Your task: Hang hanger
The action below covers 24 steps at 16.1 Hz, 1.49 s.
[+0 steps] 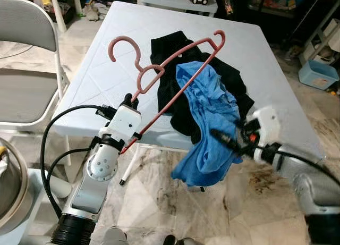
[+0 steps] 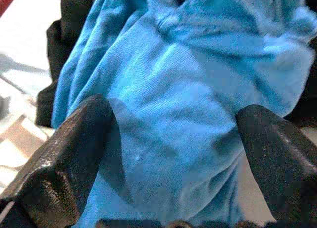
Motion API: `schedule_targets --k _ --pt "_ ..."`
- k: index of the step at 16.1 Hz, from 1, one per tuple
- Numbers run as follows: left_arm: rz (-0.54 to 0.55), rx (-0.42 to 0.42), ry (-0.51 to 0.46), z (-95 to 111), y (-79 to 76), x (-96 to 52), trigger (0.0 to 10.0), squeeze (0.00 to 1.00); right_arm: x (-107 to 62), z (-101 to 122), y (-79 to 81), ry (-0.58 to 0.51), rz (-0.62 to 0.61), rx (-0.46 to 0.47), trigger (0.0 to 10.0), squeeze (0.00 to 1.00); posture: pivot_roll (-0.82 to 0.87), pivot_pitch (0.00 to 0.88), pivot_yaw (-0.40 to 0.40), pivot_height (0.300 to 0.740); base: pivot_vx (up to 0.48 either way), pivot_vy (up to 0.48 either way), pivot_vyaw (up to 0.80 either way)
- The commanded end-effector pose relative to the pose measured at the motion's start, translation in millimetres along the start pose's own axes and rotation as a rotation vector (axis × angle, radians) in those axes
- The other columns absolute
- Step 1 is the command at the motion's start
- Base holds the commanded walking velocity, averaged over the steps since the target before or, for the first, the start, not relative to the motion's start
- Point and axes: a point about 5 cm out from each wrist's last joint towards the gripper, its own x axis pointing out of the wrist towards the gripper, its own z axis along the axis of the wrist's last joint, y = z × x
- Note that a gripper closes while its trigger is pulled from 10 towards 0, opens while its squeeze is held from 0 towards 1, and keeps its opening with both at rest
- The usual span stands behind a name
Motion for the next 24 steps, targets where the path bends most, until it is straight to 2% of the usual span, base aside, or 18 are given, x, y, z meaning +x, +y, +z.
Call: schedule_targets --k 1,2,3,4,7,11,15,17,20,24 --pt "-0.025 -0.008 -0.009 2 -4.4 0.9 10.0 0.00 -2.1 -9 8.2 0.021 0.002 0.020 10.0 0.00 0.28 0.104 -0.156 0.740 0.000 0.000 0.00" --pt "-0.026 -0.008 -0.008 1 -3.8 0.9 10.0 0.00 -1.3 -14 11.3 0.027 -0.008 0.041 10.0 0.00 0.27 0.105 -0.153 0.740 0.000 0.000 0.00" --pt "-0.027 -0.008 -0.008 1 -3.7 0.8 10.0 0.00 -0.4 -17 13.1 0.037 -0.014 0.045 8.8 0.00 0.27 0.104 -0.152 0.740 0.000 0.000 0.00" --pt "-0.031 -0.009 -0.007 1 -4.7 0.9 10.0 0.00 1.5 -22 14.0 0.043 -0.032 0.058 0.0 0.00 0.27 0.105 -0.150 0.740 0.000 0.000 0.00" --pt "-0.039 -0.012 -0.014 2 -7.1 2.2 10.0 0.00 9.9 -27 20.5 0.018 -0.073 0.075 0.0 0.00 0.26 0.105 -0.148 0.740 0.000 0.000 0.00" --pt "-0.040 -0.013 -0.015 2 -6.5 2.6 10.0 0.00 15.6 -19 18.6 -0.051 -0.160 0.085 0.0 0.00 0.27 0.103 -0.146 0.740 0.000 0.000 0.00" --pt "-0.038 -0.013 -0.018 3 -6.6 3.1 10.0 0.00 23.1 -12 16.0 -0.088 -0.197 0.093 0.0 0.00 0.27 0.103 -0.148 0.740 0.000 0.000 0.00" --pt "-0.033 -0.013 -0.017 3 -6.3 2.5 10.0 0.00 32.6 -5 15.0 -0.105 -0.207 0.084 0.0 0.00 0.28 0.106 -0.155 0.740 0.000 0.000 0.00" --pt "-0.017 -0.011 -0.020 4 -4.9 2.0 10.0 0.00 54.5 20 -0.8 -0.173 -0.302 0.117 0.0 0.00 0.29 0.109 -0.163 0.740 0.000 0.000 0.00" --pt "0.014 -0.006 -0.021 4 -1.5 0.1 10.0 0.00 70.7 47 -15.1 -0.226 -0.350 0.151 0.0 0.00 0.31 0.115 -0.177 0.740 0.000 0.000 0.00"
